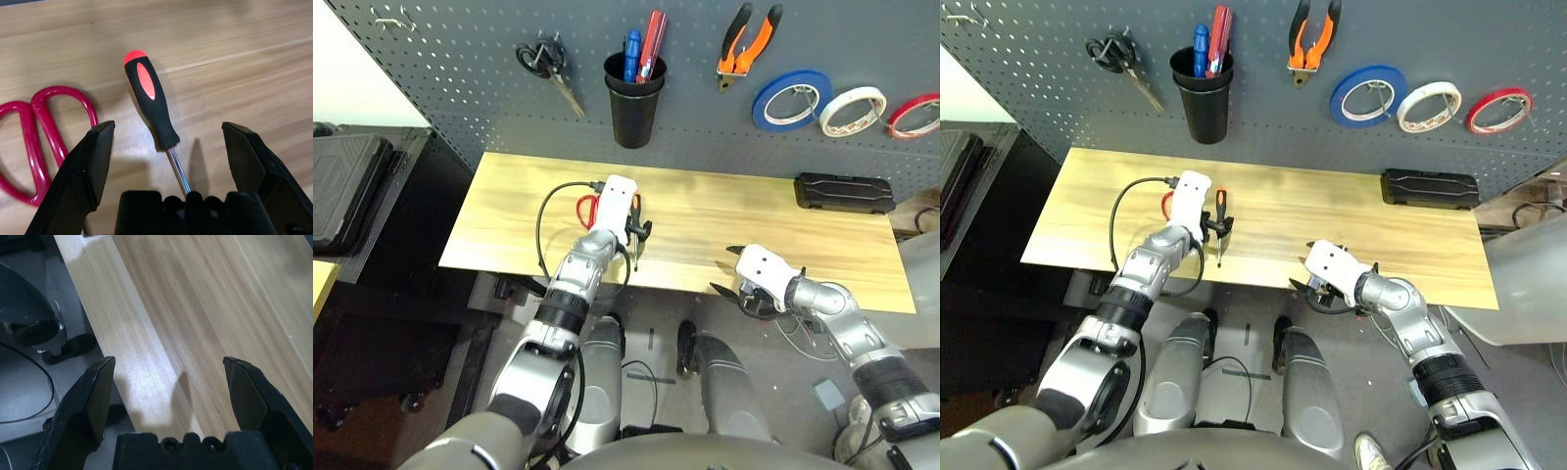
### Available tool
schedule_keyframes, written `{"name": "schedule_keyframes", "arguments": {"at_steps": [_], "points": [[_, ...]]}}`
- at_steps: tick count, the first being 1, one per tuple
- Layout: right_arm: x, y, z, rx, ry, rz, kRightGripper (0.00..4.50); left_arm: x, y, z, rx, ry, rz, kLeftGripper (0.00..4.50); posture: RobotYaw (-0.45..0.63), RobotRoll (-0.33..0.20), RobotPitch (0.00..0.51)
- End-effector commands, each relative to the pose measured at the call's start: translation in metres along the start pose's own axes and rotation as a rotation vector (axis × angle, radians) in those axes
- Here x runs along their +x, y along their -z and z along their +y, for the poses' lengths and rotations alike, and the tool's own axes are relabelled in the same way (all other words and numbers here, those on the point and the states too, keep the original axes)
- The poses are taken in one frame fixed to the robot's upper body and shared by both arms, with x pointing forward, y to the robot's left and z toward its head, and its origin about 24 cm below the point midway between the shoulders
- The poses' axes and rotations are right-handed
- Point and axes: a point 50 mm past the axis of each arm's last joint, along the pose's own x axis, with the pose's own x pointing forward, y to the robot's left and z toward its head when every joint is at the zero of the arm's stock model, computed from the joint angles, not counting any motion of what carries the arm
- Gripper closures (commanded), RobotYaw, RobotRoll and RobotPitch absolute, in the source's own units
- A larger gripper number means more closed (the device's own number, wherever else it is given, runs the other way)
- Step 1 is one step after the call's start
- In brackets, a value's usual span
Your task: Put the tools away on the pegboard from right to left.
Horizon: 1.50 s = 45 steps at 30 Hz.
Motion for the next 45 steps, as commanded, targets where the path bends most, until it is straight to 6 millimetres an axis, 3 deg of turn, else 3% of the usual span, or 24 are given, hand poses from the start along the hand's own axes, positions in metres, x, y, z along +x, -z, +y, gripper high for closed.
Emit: {"name": "schedule_keyframes", "arguments": {"at_steps": [1, 15, 18, 27, 36, 45], "points": [[0.001, -0.003, 0.005, 0.04, 0.028, -0.026, 0.08, 0.008, 0.012, -0.004, 0.001, 0.0, 0.054, 0.0, 0.16, 0.0, 0.335], [-0.005, -0.024, 0.004, 0.085, 0.109, -0.142, 0.02, 0.016, 0.034, 0.007, -0.016, -0.07, 0.167, 0.02, 0.06, 0.0, 0.319], [-0.006, -0.028, 0.002, 0.089, 0.124, -0.158, 0.0, 0.015, 0.037, 0.008, -0.025, -0.081, 0.179, 0.65, 0.06, 0.0, 0.314], [-0.008, -0.036, -0.005, 0.109, 0.132, -0.227, 0.0, 0.013, 0.042, 0.013, -0.06, -0.134, 0.17, 3.9, 0.11, 0.0, 0.3], [-0.003, -0.037, -0.01, 0.11, 0.05, -0.265, 0.0, 0.001, 0.034, 0.018, -0.273, -0.235, 0.073, 3.9, 0.23, 0.0, 0.296], [0.018, -0.039, -0.021, 0.091, -0.02, -0.295, 0.0, -0.056, 0.015, 0.036, -0.397, -0.449, -0.135, 3.9, 0.38, 0.0, 0.295]]}}
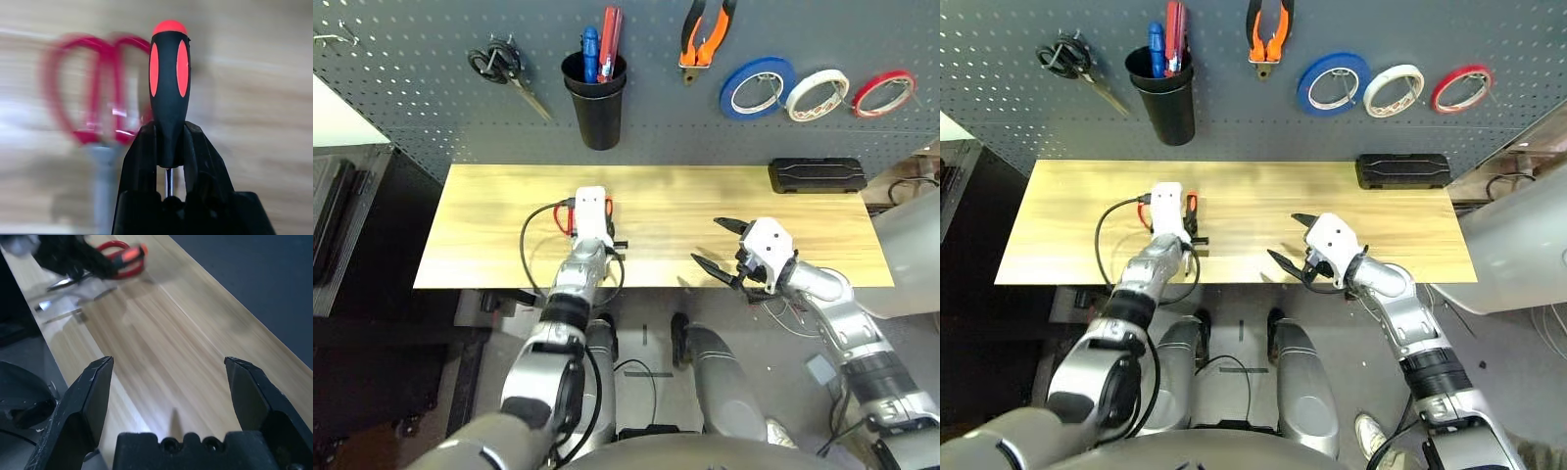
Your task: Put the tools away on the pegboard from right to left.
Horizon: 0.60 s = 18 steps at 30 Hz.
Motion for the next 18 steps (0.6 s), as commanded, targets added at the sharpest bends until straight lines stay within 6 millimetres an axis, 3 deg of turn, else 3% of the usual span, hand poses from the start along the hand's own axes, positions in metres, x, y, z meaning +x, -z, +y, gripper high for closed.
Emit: {"name": "schedule_keyframes", "arguments": {"at_steps": [1, 11, 18], "points": [[0.005, 0.007, 0.002, 0.014, -0.04, 0.004, 0.0, -0.017, -0.012, 0.009, -0.091, -0.074, -0.079, 3.9, 0.39, 0.0, 0.294], [0.02, 0.007, -0.014, 0.017, -0.053, -0.044, 0.0, -0.06, -0.045, 0.03, -0.22, -0.129, -0.379, 3.9, 0.48, 0.0, 0.277], [0.012, 0.002, -0.028, 0.057, 0.013, -0.135, 0.0, -0.087, -0.079, 0.033, -0.204, -0.059, -0.595, 3.9, 0.49, 0.0, 0.26]]}}
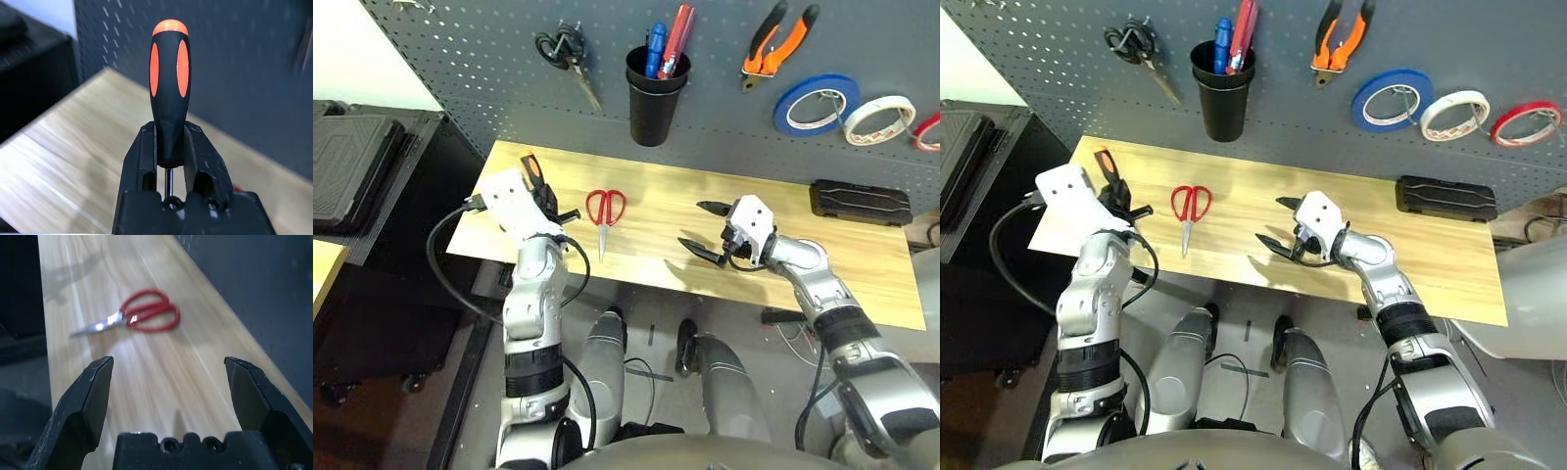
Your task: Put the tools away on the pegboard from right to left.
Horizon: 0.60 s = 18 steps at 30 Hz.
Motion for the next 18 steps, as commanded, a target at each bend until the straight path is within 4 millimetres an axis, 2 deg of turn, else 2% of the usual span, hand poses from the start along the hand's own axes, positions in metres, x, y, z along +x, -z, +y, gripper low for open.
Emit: {"name": "schedule_keyframes", "arguments": {"at_steps": [1, 11, 18], "points": [[-0.014, 0.003, -0.007, 0.041, 0.04, -0.035, 0.0, -0.008, -0.021, -0.008, -0.029, 0.076, -0.099, 3.9, 0.49, 0.0, 0.259], [-0.048, -0.017, -0.036, 0.067, 0.133, -0.215, 0.0, -0.002, -0.078, -0.03, -0.062, 0.238, -0.274, 3.9, 0.46, 0.0, 0.249], [-0.065, -0.034, -0.05, 0.083, 0.15, -0.319, 0.0, 0.004, -0.1, -0.046, -0.072, 0.327, -0.318, 3.9, 0.41, 0.0, 0.239]]}}
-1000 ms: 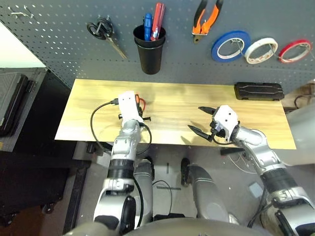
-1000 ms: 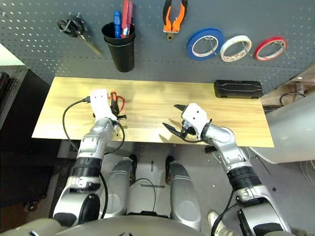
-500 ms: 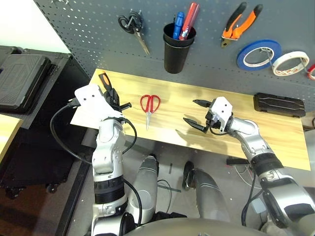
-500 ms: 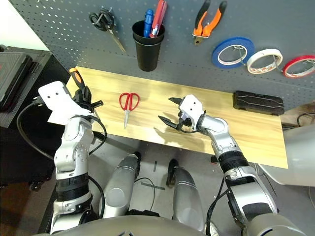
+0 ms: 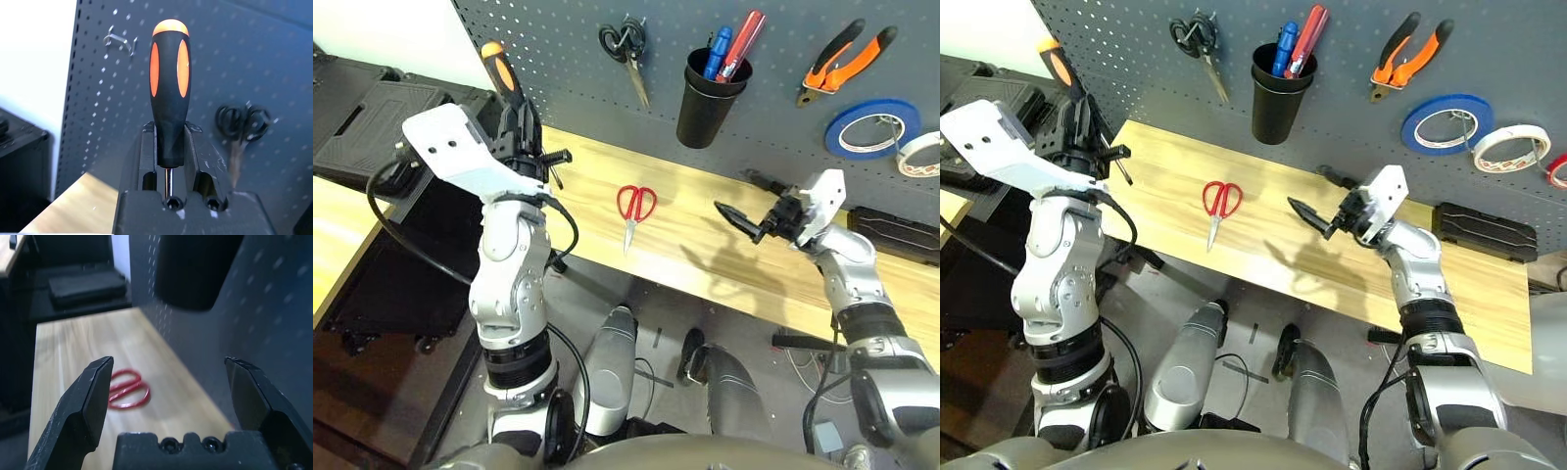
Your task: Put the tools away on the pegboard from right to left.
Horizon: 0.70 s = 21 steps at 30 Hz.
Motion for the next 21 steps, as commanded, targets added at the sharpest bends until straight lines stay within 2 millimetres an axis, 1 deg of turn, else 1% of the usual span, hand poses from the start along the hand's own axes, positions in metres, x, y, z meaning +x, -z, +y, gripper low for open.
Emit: {"name": "schedule_keyframes", "arguments": {"at_steps": [1, 7, 12, 17, 21], "points": [[-0.009, -0.011, -0.006, 0.022, 0.007, -0.054, 0.0, 0.005, -0.011, -0.008, -0.011, 0.059, -0.026, 3.9, 0.4, 0.0, 0.237], [-0.017, -0.021, -0.008, 0.034, -0.013, -0.091, 0.0, 0.019, -0.022, -0.019, -0.028, 0.127, -0.052, 3.9, 0.37, 0.0, 0.226], [-0.025, -0.03, -0.016, 0.022, -0.008, -0.103, 0.0, 0.031, -0.031, -0.037, -0.054, 0.207, -0.072, 3.9, 0.34, 0.0, 0.219], [-0.028, -0.039, -0.025, 0.009, 0.006, -0.116, 0.0, 0.04, -0.035, -0.05, -0.086, 0.263, -0.086, 3.9, 0.32, 0.0, 0.21], [-0.029, -0.045, -0.028, 0.009, 0.003, -0.128, 0.0, 0.046, -0.038, -0.062, -0.118, 0.302, -0.103, 3.9, 0.3, 0.0, 0.203]]}}
